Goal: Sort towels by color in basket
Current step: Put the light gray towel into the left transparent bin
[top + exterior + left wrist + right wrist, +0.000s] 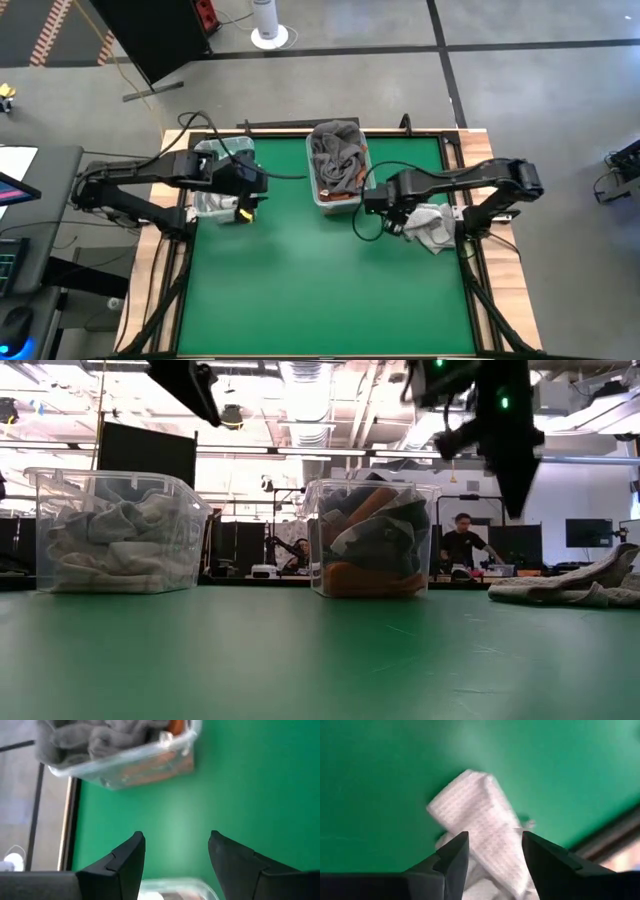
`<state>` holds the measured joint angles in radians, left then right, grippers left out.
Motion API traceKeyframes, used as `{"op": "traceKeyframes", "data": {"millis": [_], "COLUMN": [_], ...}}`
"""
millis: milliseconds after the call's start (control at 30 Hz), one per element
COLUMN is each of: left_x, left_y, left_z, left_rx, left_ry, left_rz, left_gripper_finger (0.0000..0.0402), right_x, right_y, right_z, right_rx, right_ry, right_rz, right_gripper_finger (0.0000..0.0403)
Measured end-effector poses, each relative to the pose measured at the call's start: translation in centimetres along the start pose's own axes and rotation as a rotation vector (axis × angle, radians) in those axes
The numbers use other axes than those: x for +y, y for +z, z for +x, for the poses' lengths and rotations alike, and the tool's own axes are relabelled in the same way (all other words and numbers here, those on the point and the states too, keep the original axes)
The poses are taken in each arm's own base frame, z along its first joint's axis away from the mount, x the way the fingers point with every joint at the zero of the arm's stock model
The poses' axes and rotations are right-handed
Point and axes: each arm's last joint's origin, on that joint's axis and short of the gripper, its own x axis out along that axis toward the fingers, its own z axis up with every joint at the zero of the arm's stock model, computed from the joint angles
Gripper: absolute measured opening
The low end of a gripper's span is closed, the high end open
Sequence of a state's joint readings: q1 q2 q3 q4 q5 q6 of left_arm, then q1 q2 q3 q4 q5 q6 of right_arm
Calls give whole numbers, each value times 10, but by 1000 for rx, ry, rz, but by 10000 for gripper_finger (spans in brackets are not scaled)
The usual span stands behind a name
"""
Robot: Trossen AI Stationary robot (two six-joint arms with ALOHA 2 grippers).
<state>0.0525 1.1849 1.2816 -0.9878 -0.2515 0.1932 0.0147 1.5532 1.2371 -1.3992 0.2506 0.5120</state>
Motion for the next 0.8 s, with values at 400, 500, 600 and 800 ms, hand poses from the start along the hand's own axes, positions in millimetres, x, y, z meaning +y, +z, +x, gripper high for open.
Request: {"op": "traceKeyframes", "data": {"millis": [400, 500, 600, 800], "left_x": [-1, 0, 1, 0], "left_y": [-24, -27, -29, -29], "left_z": [-49, -55, -57, -56], "left_rx": [-126, -152, -155, -135], "left_ry": [-11, -8, -8, -11], "left_rz": [-50, -66, -75, -70], "left_gripper_finger": [208, 208, 208, 208], "right_x": [-7, -9, -11, -13], "right_y": [-9, -12, -12, -13], "right_z": [72, 87, 100, 115], "right_rx": [-59, -66, -93, -78], "right_ry": [116, 162, 190, 193], "right_rz": [50, 48, 60, 65], "right_gripper_finger": [234, 235, 235, 226]}}
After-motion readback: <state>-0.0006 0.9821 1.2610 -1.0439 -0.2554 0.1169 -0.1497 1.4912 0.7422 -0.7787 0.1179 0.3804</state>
